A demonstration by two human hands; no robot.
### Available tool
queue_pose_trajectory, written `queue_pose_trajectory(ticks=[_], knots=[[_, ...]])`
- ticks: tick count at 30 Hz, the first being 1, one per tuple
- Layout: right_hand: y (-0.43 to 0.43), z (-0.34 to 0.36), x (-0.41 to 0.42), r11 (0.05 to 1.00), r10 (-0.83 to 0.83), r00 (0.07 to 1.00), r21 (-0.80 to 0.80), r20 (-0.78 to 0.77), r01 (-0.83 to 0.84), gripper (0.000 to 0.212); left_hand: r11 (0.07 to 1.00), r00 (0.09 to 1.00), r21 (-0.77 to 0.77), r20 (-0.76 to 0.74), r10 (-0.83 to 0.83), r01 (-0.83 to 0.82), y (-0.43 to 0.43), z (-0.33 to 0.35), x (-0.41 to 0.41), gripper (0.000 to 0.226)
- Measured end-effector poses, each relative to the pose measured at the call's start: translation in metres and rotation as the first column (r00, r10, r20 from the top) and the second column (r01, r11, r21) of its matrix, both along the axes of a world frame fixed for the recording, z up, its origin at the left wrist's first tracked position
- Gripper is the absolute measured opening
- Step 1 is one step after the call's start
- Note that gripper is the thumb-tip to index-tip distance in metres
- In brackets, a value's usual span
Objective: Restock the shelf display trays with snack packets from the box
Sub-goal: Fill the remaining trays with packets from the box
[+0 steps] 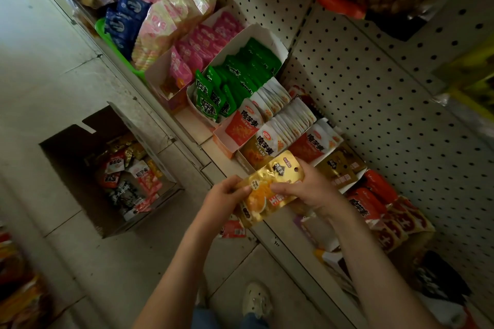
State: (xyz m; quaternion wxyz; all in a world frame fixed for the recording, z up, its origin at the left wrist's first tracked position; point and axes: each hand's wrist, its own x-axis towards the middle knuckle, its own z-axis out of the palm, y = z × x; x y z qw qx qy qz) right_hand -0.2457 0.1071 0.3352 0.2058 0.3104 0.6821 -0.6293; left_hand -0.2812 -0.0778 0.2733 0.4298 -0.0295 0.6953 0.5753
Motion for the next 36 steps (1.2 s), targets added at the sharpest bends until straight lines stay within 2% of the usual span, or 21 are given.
queue_pose_trajectory(ticks=[2, 4, 6, 8, 10, 13, 16, 18, 21, 23, 26, 30, 36], knots=[[0.002, 0.0, 0.006, 0.997, -0.015, 0.999, 0.077, 0.037, 0.012, 0.049, 1.0, 0.999, 0.026, 0.033, 0.0, 0.0, 0.007, 0.002, 0.005, 0.011], [0.011, 0.001, 0.013, 0.975, 0.017, 0.996, 0.22, 0.089, -0.036, 0.056, 0.998, 0.998, 0.065, 0.067, 0.003, -0.008, 0.018, 0.005, 0.014, 0.011], [0.028, 0.009, 0.022, 0.928, 0.02, 0.995, 0.368, 0.101, -0.056, 0.05, 0.996, 0.995, 0.072, 0.081, 0.052, -0.058, 0.035, 0.009, 0.022, 0.014], [0.043, 0.015, 0.03, 0.875, -0.025, 0.995, 0.484, 0.101, -0.027, 0.046, 0.993, 0.991, 0.01, 0.065, 0.12, -0.12, 0.049, 0.006, 0.028, 0.013], [0.058, 0.016, 0.038, 0.805, -0.089, 0.99, 0.594, 0.111, 0.006, 0.057, 0.986, 0.987, -0.071, 0.039, 0.153, -0.15, 0.059, 0.002, 0.033, 0.007], [0.07, 0.008, 0.045, 0.709, -0.126, 0.99, 0.704, 0.071, 0.04, 0.05, 0.988, 0.992, -0.101, 0.045, 0.12, -0.115, 0.067, -0.004, 0.04, 0.007], [0.069, -0.009, 0.043, 0.659, -0.099, 0.994, 0.751, 0.044, 0.032, 0.045, 0.994, 0.996, -0.087, 0.048, 0.074, -0.07, 0.07, -0.01, 0.045, 0.01], [0.064, -0.024, 0.039, 0.604, -0.026, 0.992, 0.792, 0.124, -0.084, 0.043, 0.995, 0.998, -0.088, 0.029, 0.05, -0.047, 0.072, -0.014, 0.046, 0.012], [0.059, -0.051, 0.037, 0.351, 0.163, 0.92, 0.85, 0.357, -0.392, 0.036, 0.998, 1.0, -0.064, 0.005, -0.007, 0.008, 0.076, -0.019, 0.046, 0.017], [0.062, -0.059, 0.032, 0.274, 0.16, 0.902, 0.859, 0.402, -0.432, 0.034, 0.997, 0.997, -0.042, -0.031, -0.064, 0.063, 0.082, -0.022, 0.046, 0.021], [0.07, -0.058, 0.028, 0.223, 0.149, 0.912, 0.886, 0.382, -0.408, 0.035, 0.994, 0.992, -0.036, -0.066, -0.106, 0.104, 0.091, -0.025, 0.043, 0.028], [0.081, -0.064, 0.026, 0.172, 0.158, 0.928, 0.916, 0.338, -0.363, 0.032, 0.994, 0.989, -0.033, -0.099, -0.11, 0.107, 0.104, -0.025, 0.04, 0.026], [0.079, -0.07, 0.025, 0.156, 0.206, 0.84, 0.831, 0.501, -0.534, 0.037, 0.989, 0.98, -0.069, -0.141, -0.137, 0.128, 0.115, -0.021, 0.036, 0.022]])
